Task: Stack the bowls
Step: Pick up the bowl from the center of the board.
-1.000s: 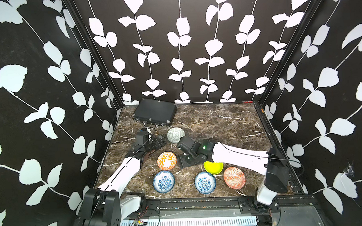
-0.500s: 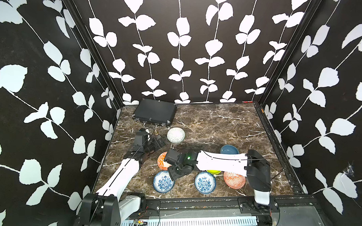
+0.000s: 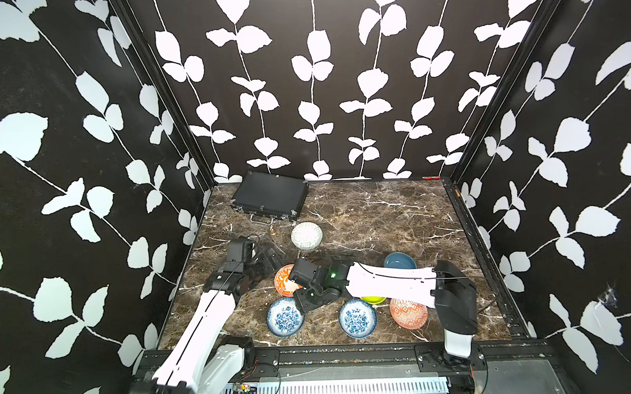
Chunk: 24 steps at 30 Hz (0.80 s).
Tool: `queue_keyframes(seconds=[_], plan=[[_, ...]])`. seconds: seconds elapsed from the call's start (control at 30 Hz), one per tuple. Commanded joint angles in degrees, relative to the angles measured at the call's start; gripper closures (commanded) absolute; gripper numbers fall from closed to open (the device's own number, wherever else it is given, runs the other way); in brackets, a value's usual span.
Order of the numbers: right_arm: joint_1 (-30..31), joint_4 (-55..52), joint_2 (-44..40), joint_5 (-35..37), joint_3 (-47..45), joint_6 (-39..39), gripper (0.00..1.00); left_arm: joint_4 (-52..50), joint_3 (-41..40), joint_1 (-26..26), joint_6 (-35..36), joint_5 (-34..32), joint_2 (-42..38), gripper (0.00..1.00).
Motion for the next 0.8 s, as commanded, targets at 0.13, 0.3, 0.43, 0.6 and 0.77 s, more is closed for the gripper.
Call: queue_keyframes(seconds=[0.13, 0.3, 0.43, 0.6, 0.77], plan=[[-5.99, 2.65, -12.05, 1.1, -8.87, -1.52, 0.39, -21.91, 0.51, -5.93, -0.27, 0.8, -12.74, 0.16], [-8.17, 3.51, -13.93, 0.17, -10.83, -3.08, 0.39, -34.14, 0.94, -8.63, 1.57, -0.13, -17.83, 0.21], [-8.58, 4.69, -13.93, -1.21, -10.72, -3.76, 0.39, -41.61, 2.45, -9.15, 2.05, -2.01, -20.98, 0.18], [-8.58, 6.02, -13.48, -2.44, -10.01, -3.96, 0.4, -42.89, 2.69, -9.77, 1.76, -3.52, -16.61, 0.18], [-8.6, 6.57, -13.93, -2.34, -10.31, -4.04, 0.4, -38.21, 1.43, -12.51, -0.26, -5.77, -10.33, 0.21]])
